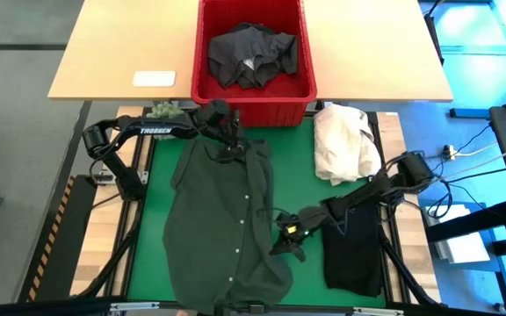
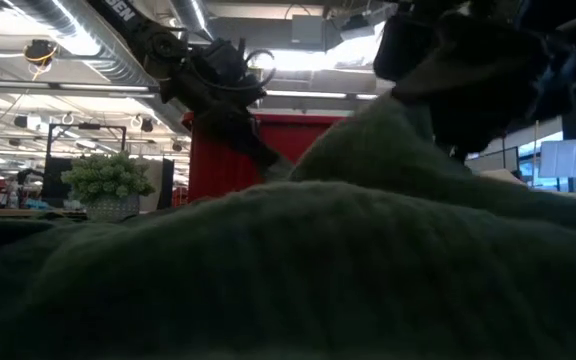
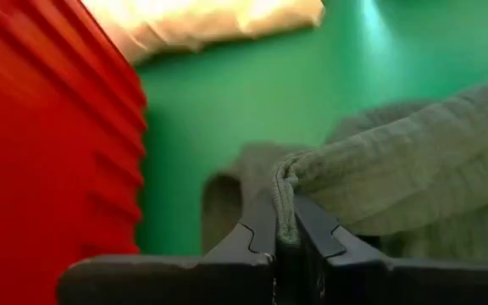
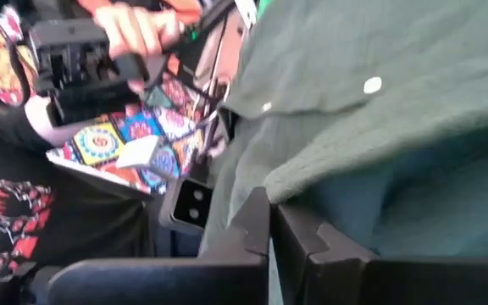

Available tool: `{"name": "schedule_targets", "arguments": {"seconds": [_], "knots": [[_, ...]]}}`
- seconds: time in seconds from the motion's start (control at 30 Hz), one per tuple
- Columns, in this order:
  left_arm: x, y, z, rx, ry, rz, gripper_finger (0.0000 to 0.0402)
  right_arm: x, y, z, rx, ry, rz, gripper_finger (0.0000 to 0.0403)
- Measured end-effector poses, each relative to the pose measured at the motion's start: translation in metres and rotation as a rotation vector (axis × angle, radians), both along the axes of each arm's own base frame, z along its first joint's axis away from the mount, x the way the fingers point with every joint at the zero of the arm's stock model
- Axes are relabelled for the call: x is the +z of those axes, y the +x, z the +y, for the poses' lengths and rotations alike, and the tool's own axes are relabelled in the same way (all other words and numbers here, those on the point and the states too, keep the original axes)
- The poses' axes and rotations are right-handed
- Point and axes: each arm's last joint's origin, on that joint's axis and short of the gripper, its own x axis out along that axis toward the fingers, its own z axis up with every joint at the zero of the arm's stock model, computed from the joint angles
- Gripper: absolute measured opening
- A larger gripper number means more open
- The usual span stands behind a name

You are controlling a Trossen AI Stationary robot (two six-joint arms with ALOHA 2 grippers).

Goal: Fold laundry
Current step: Fold the green polo shirt

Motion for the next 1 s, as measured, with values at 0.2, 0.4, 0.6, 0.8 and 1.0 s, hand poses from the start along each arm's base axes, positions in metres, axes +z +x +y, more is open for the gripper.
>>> {"name": "schedule_targets", "arguments": {"seconds": [0.2,0.4,0.6,0.8,1.0], "knots": [[-0.005,-0.005,0.000,0.094,0.016,0.097,0.0032,-0.009,0.008,0.003,0.019,-0.008,0.044,0.0000],[-0.002,-0.010,-0.001,0.173,0.055,0.160,0.0096,-0.010,0.011,-0.002,-0.003,-0.019,0.060,0.0000],[0.016,-0.023,-0.014,0.208,0.078,0.208,0.0144,-0.011,0.012,-0.006,-0.013,-0.026,0.070,0.0000],[0.040,-0.034,-0.036,0.221,0.035,0.179,0.0156,-0.011,0.013,-0.011,-0.028,-0.030,0.071,0.0000],[0.053,-0.025,-0.076,0.121,-0.071,0.113,0.0157,-0.011,0.014,-0.013,-0.032,-0.034,0.071,0.0003]]}}
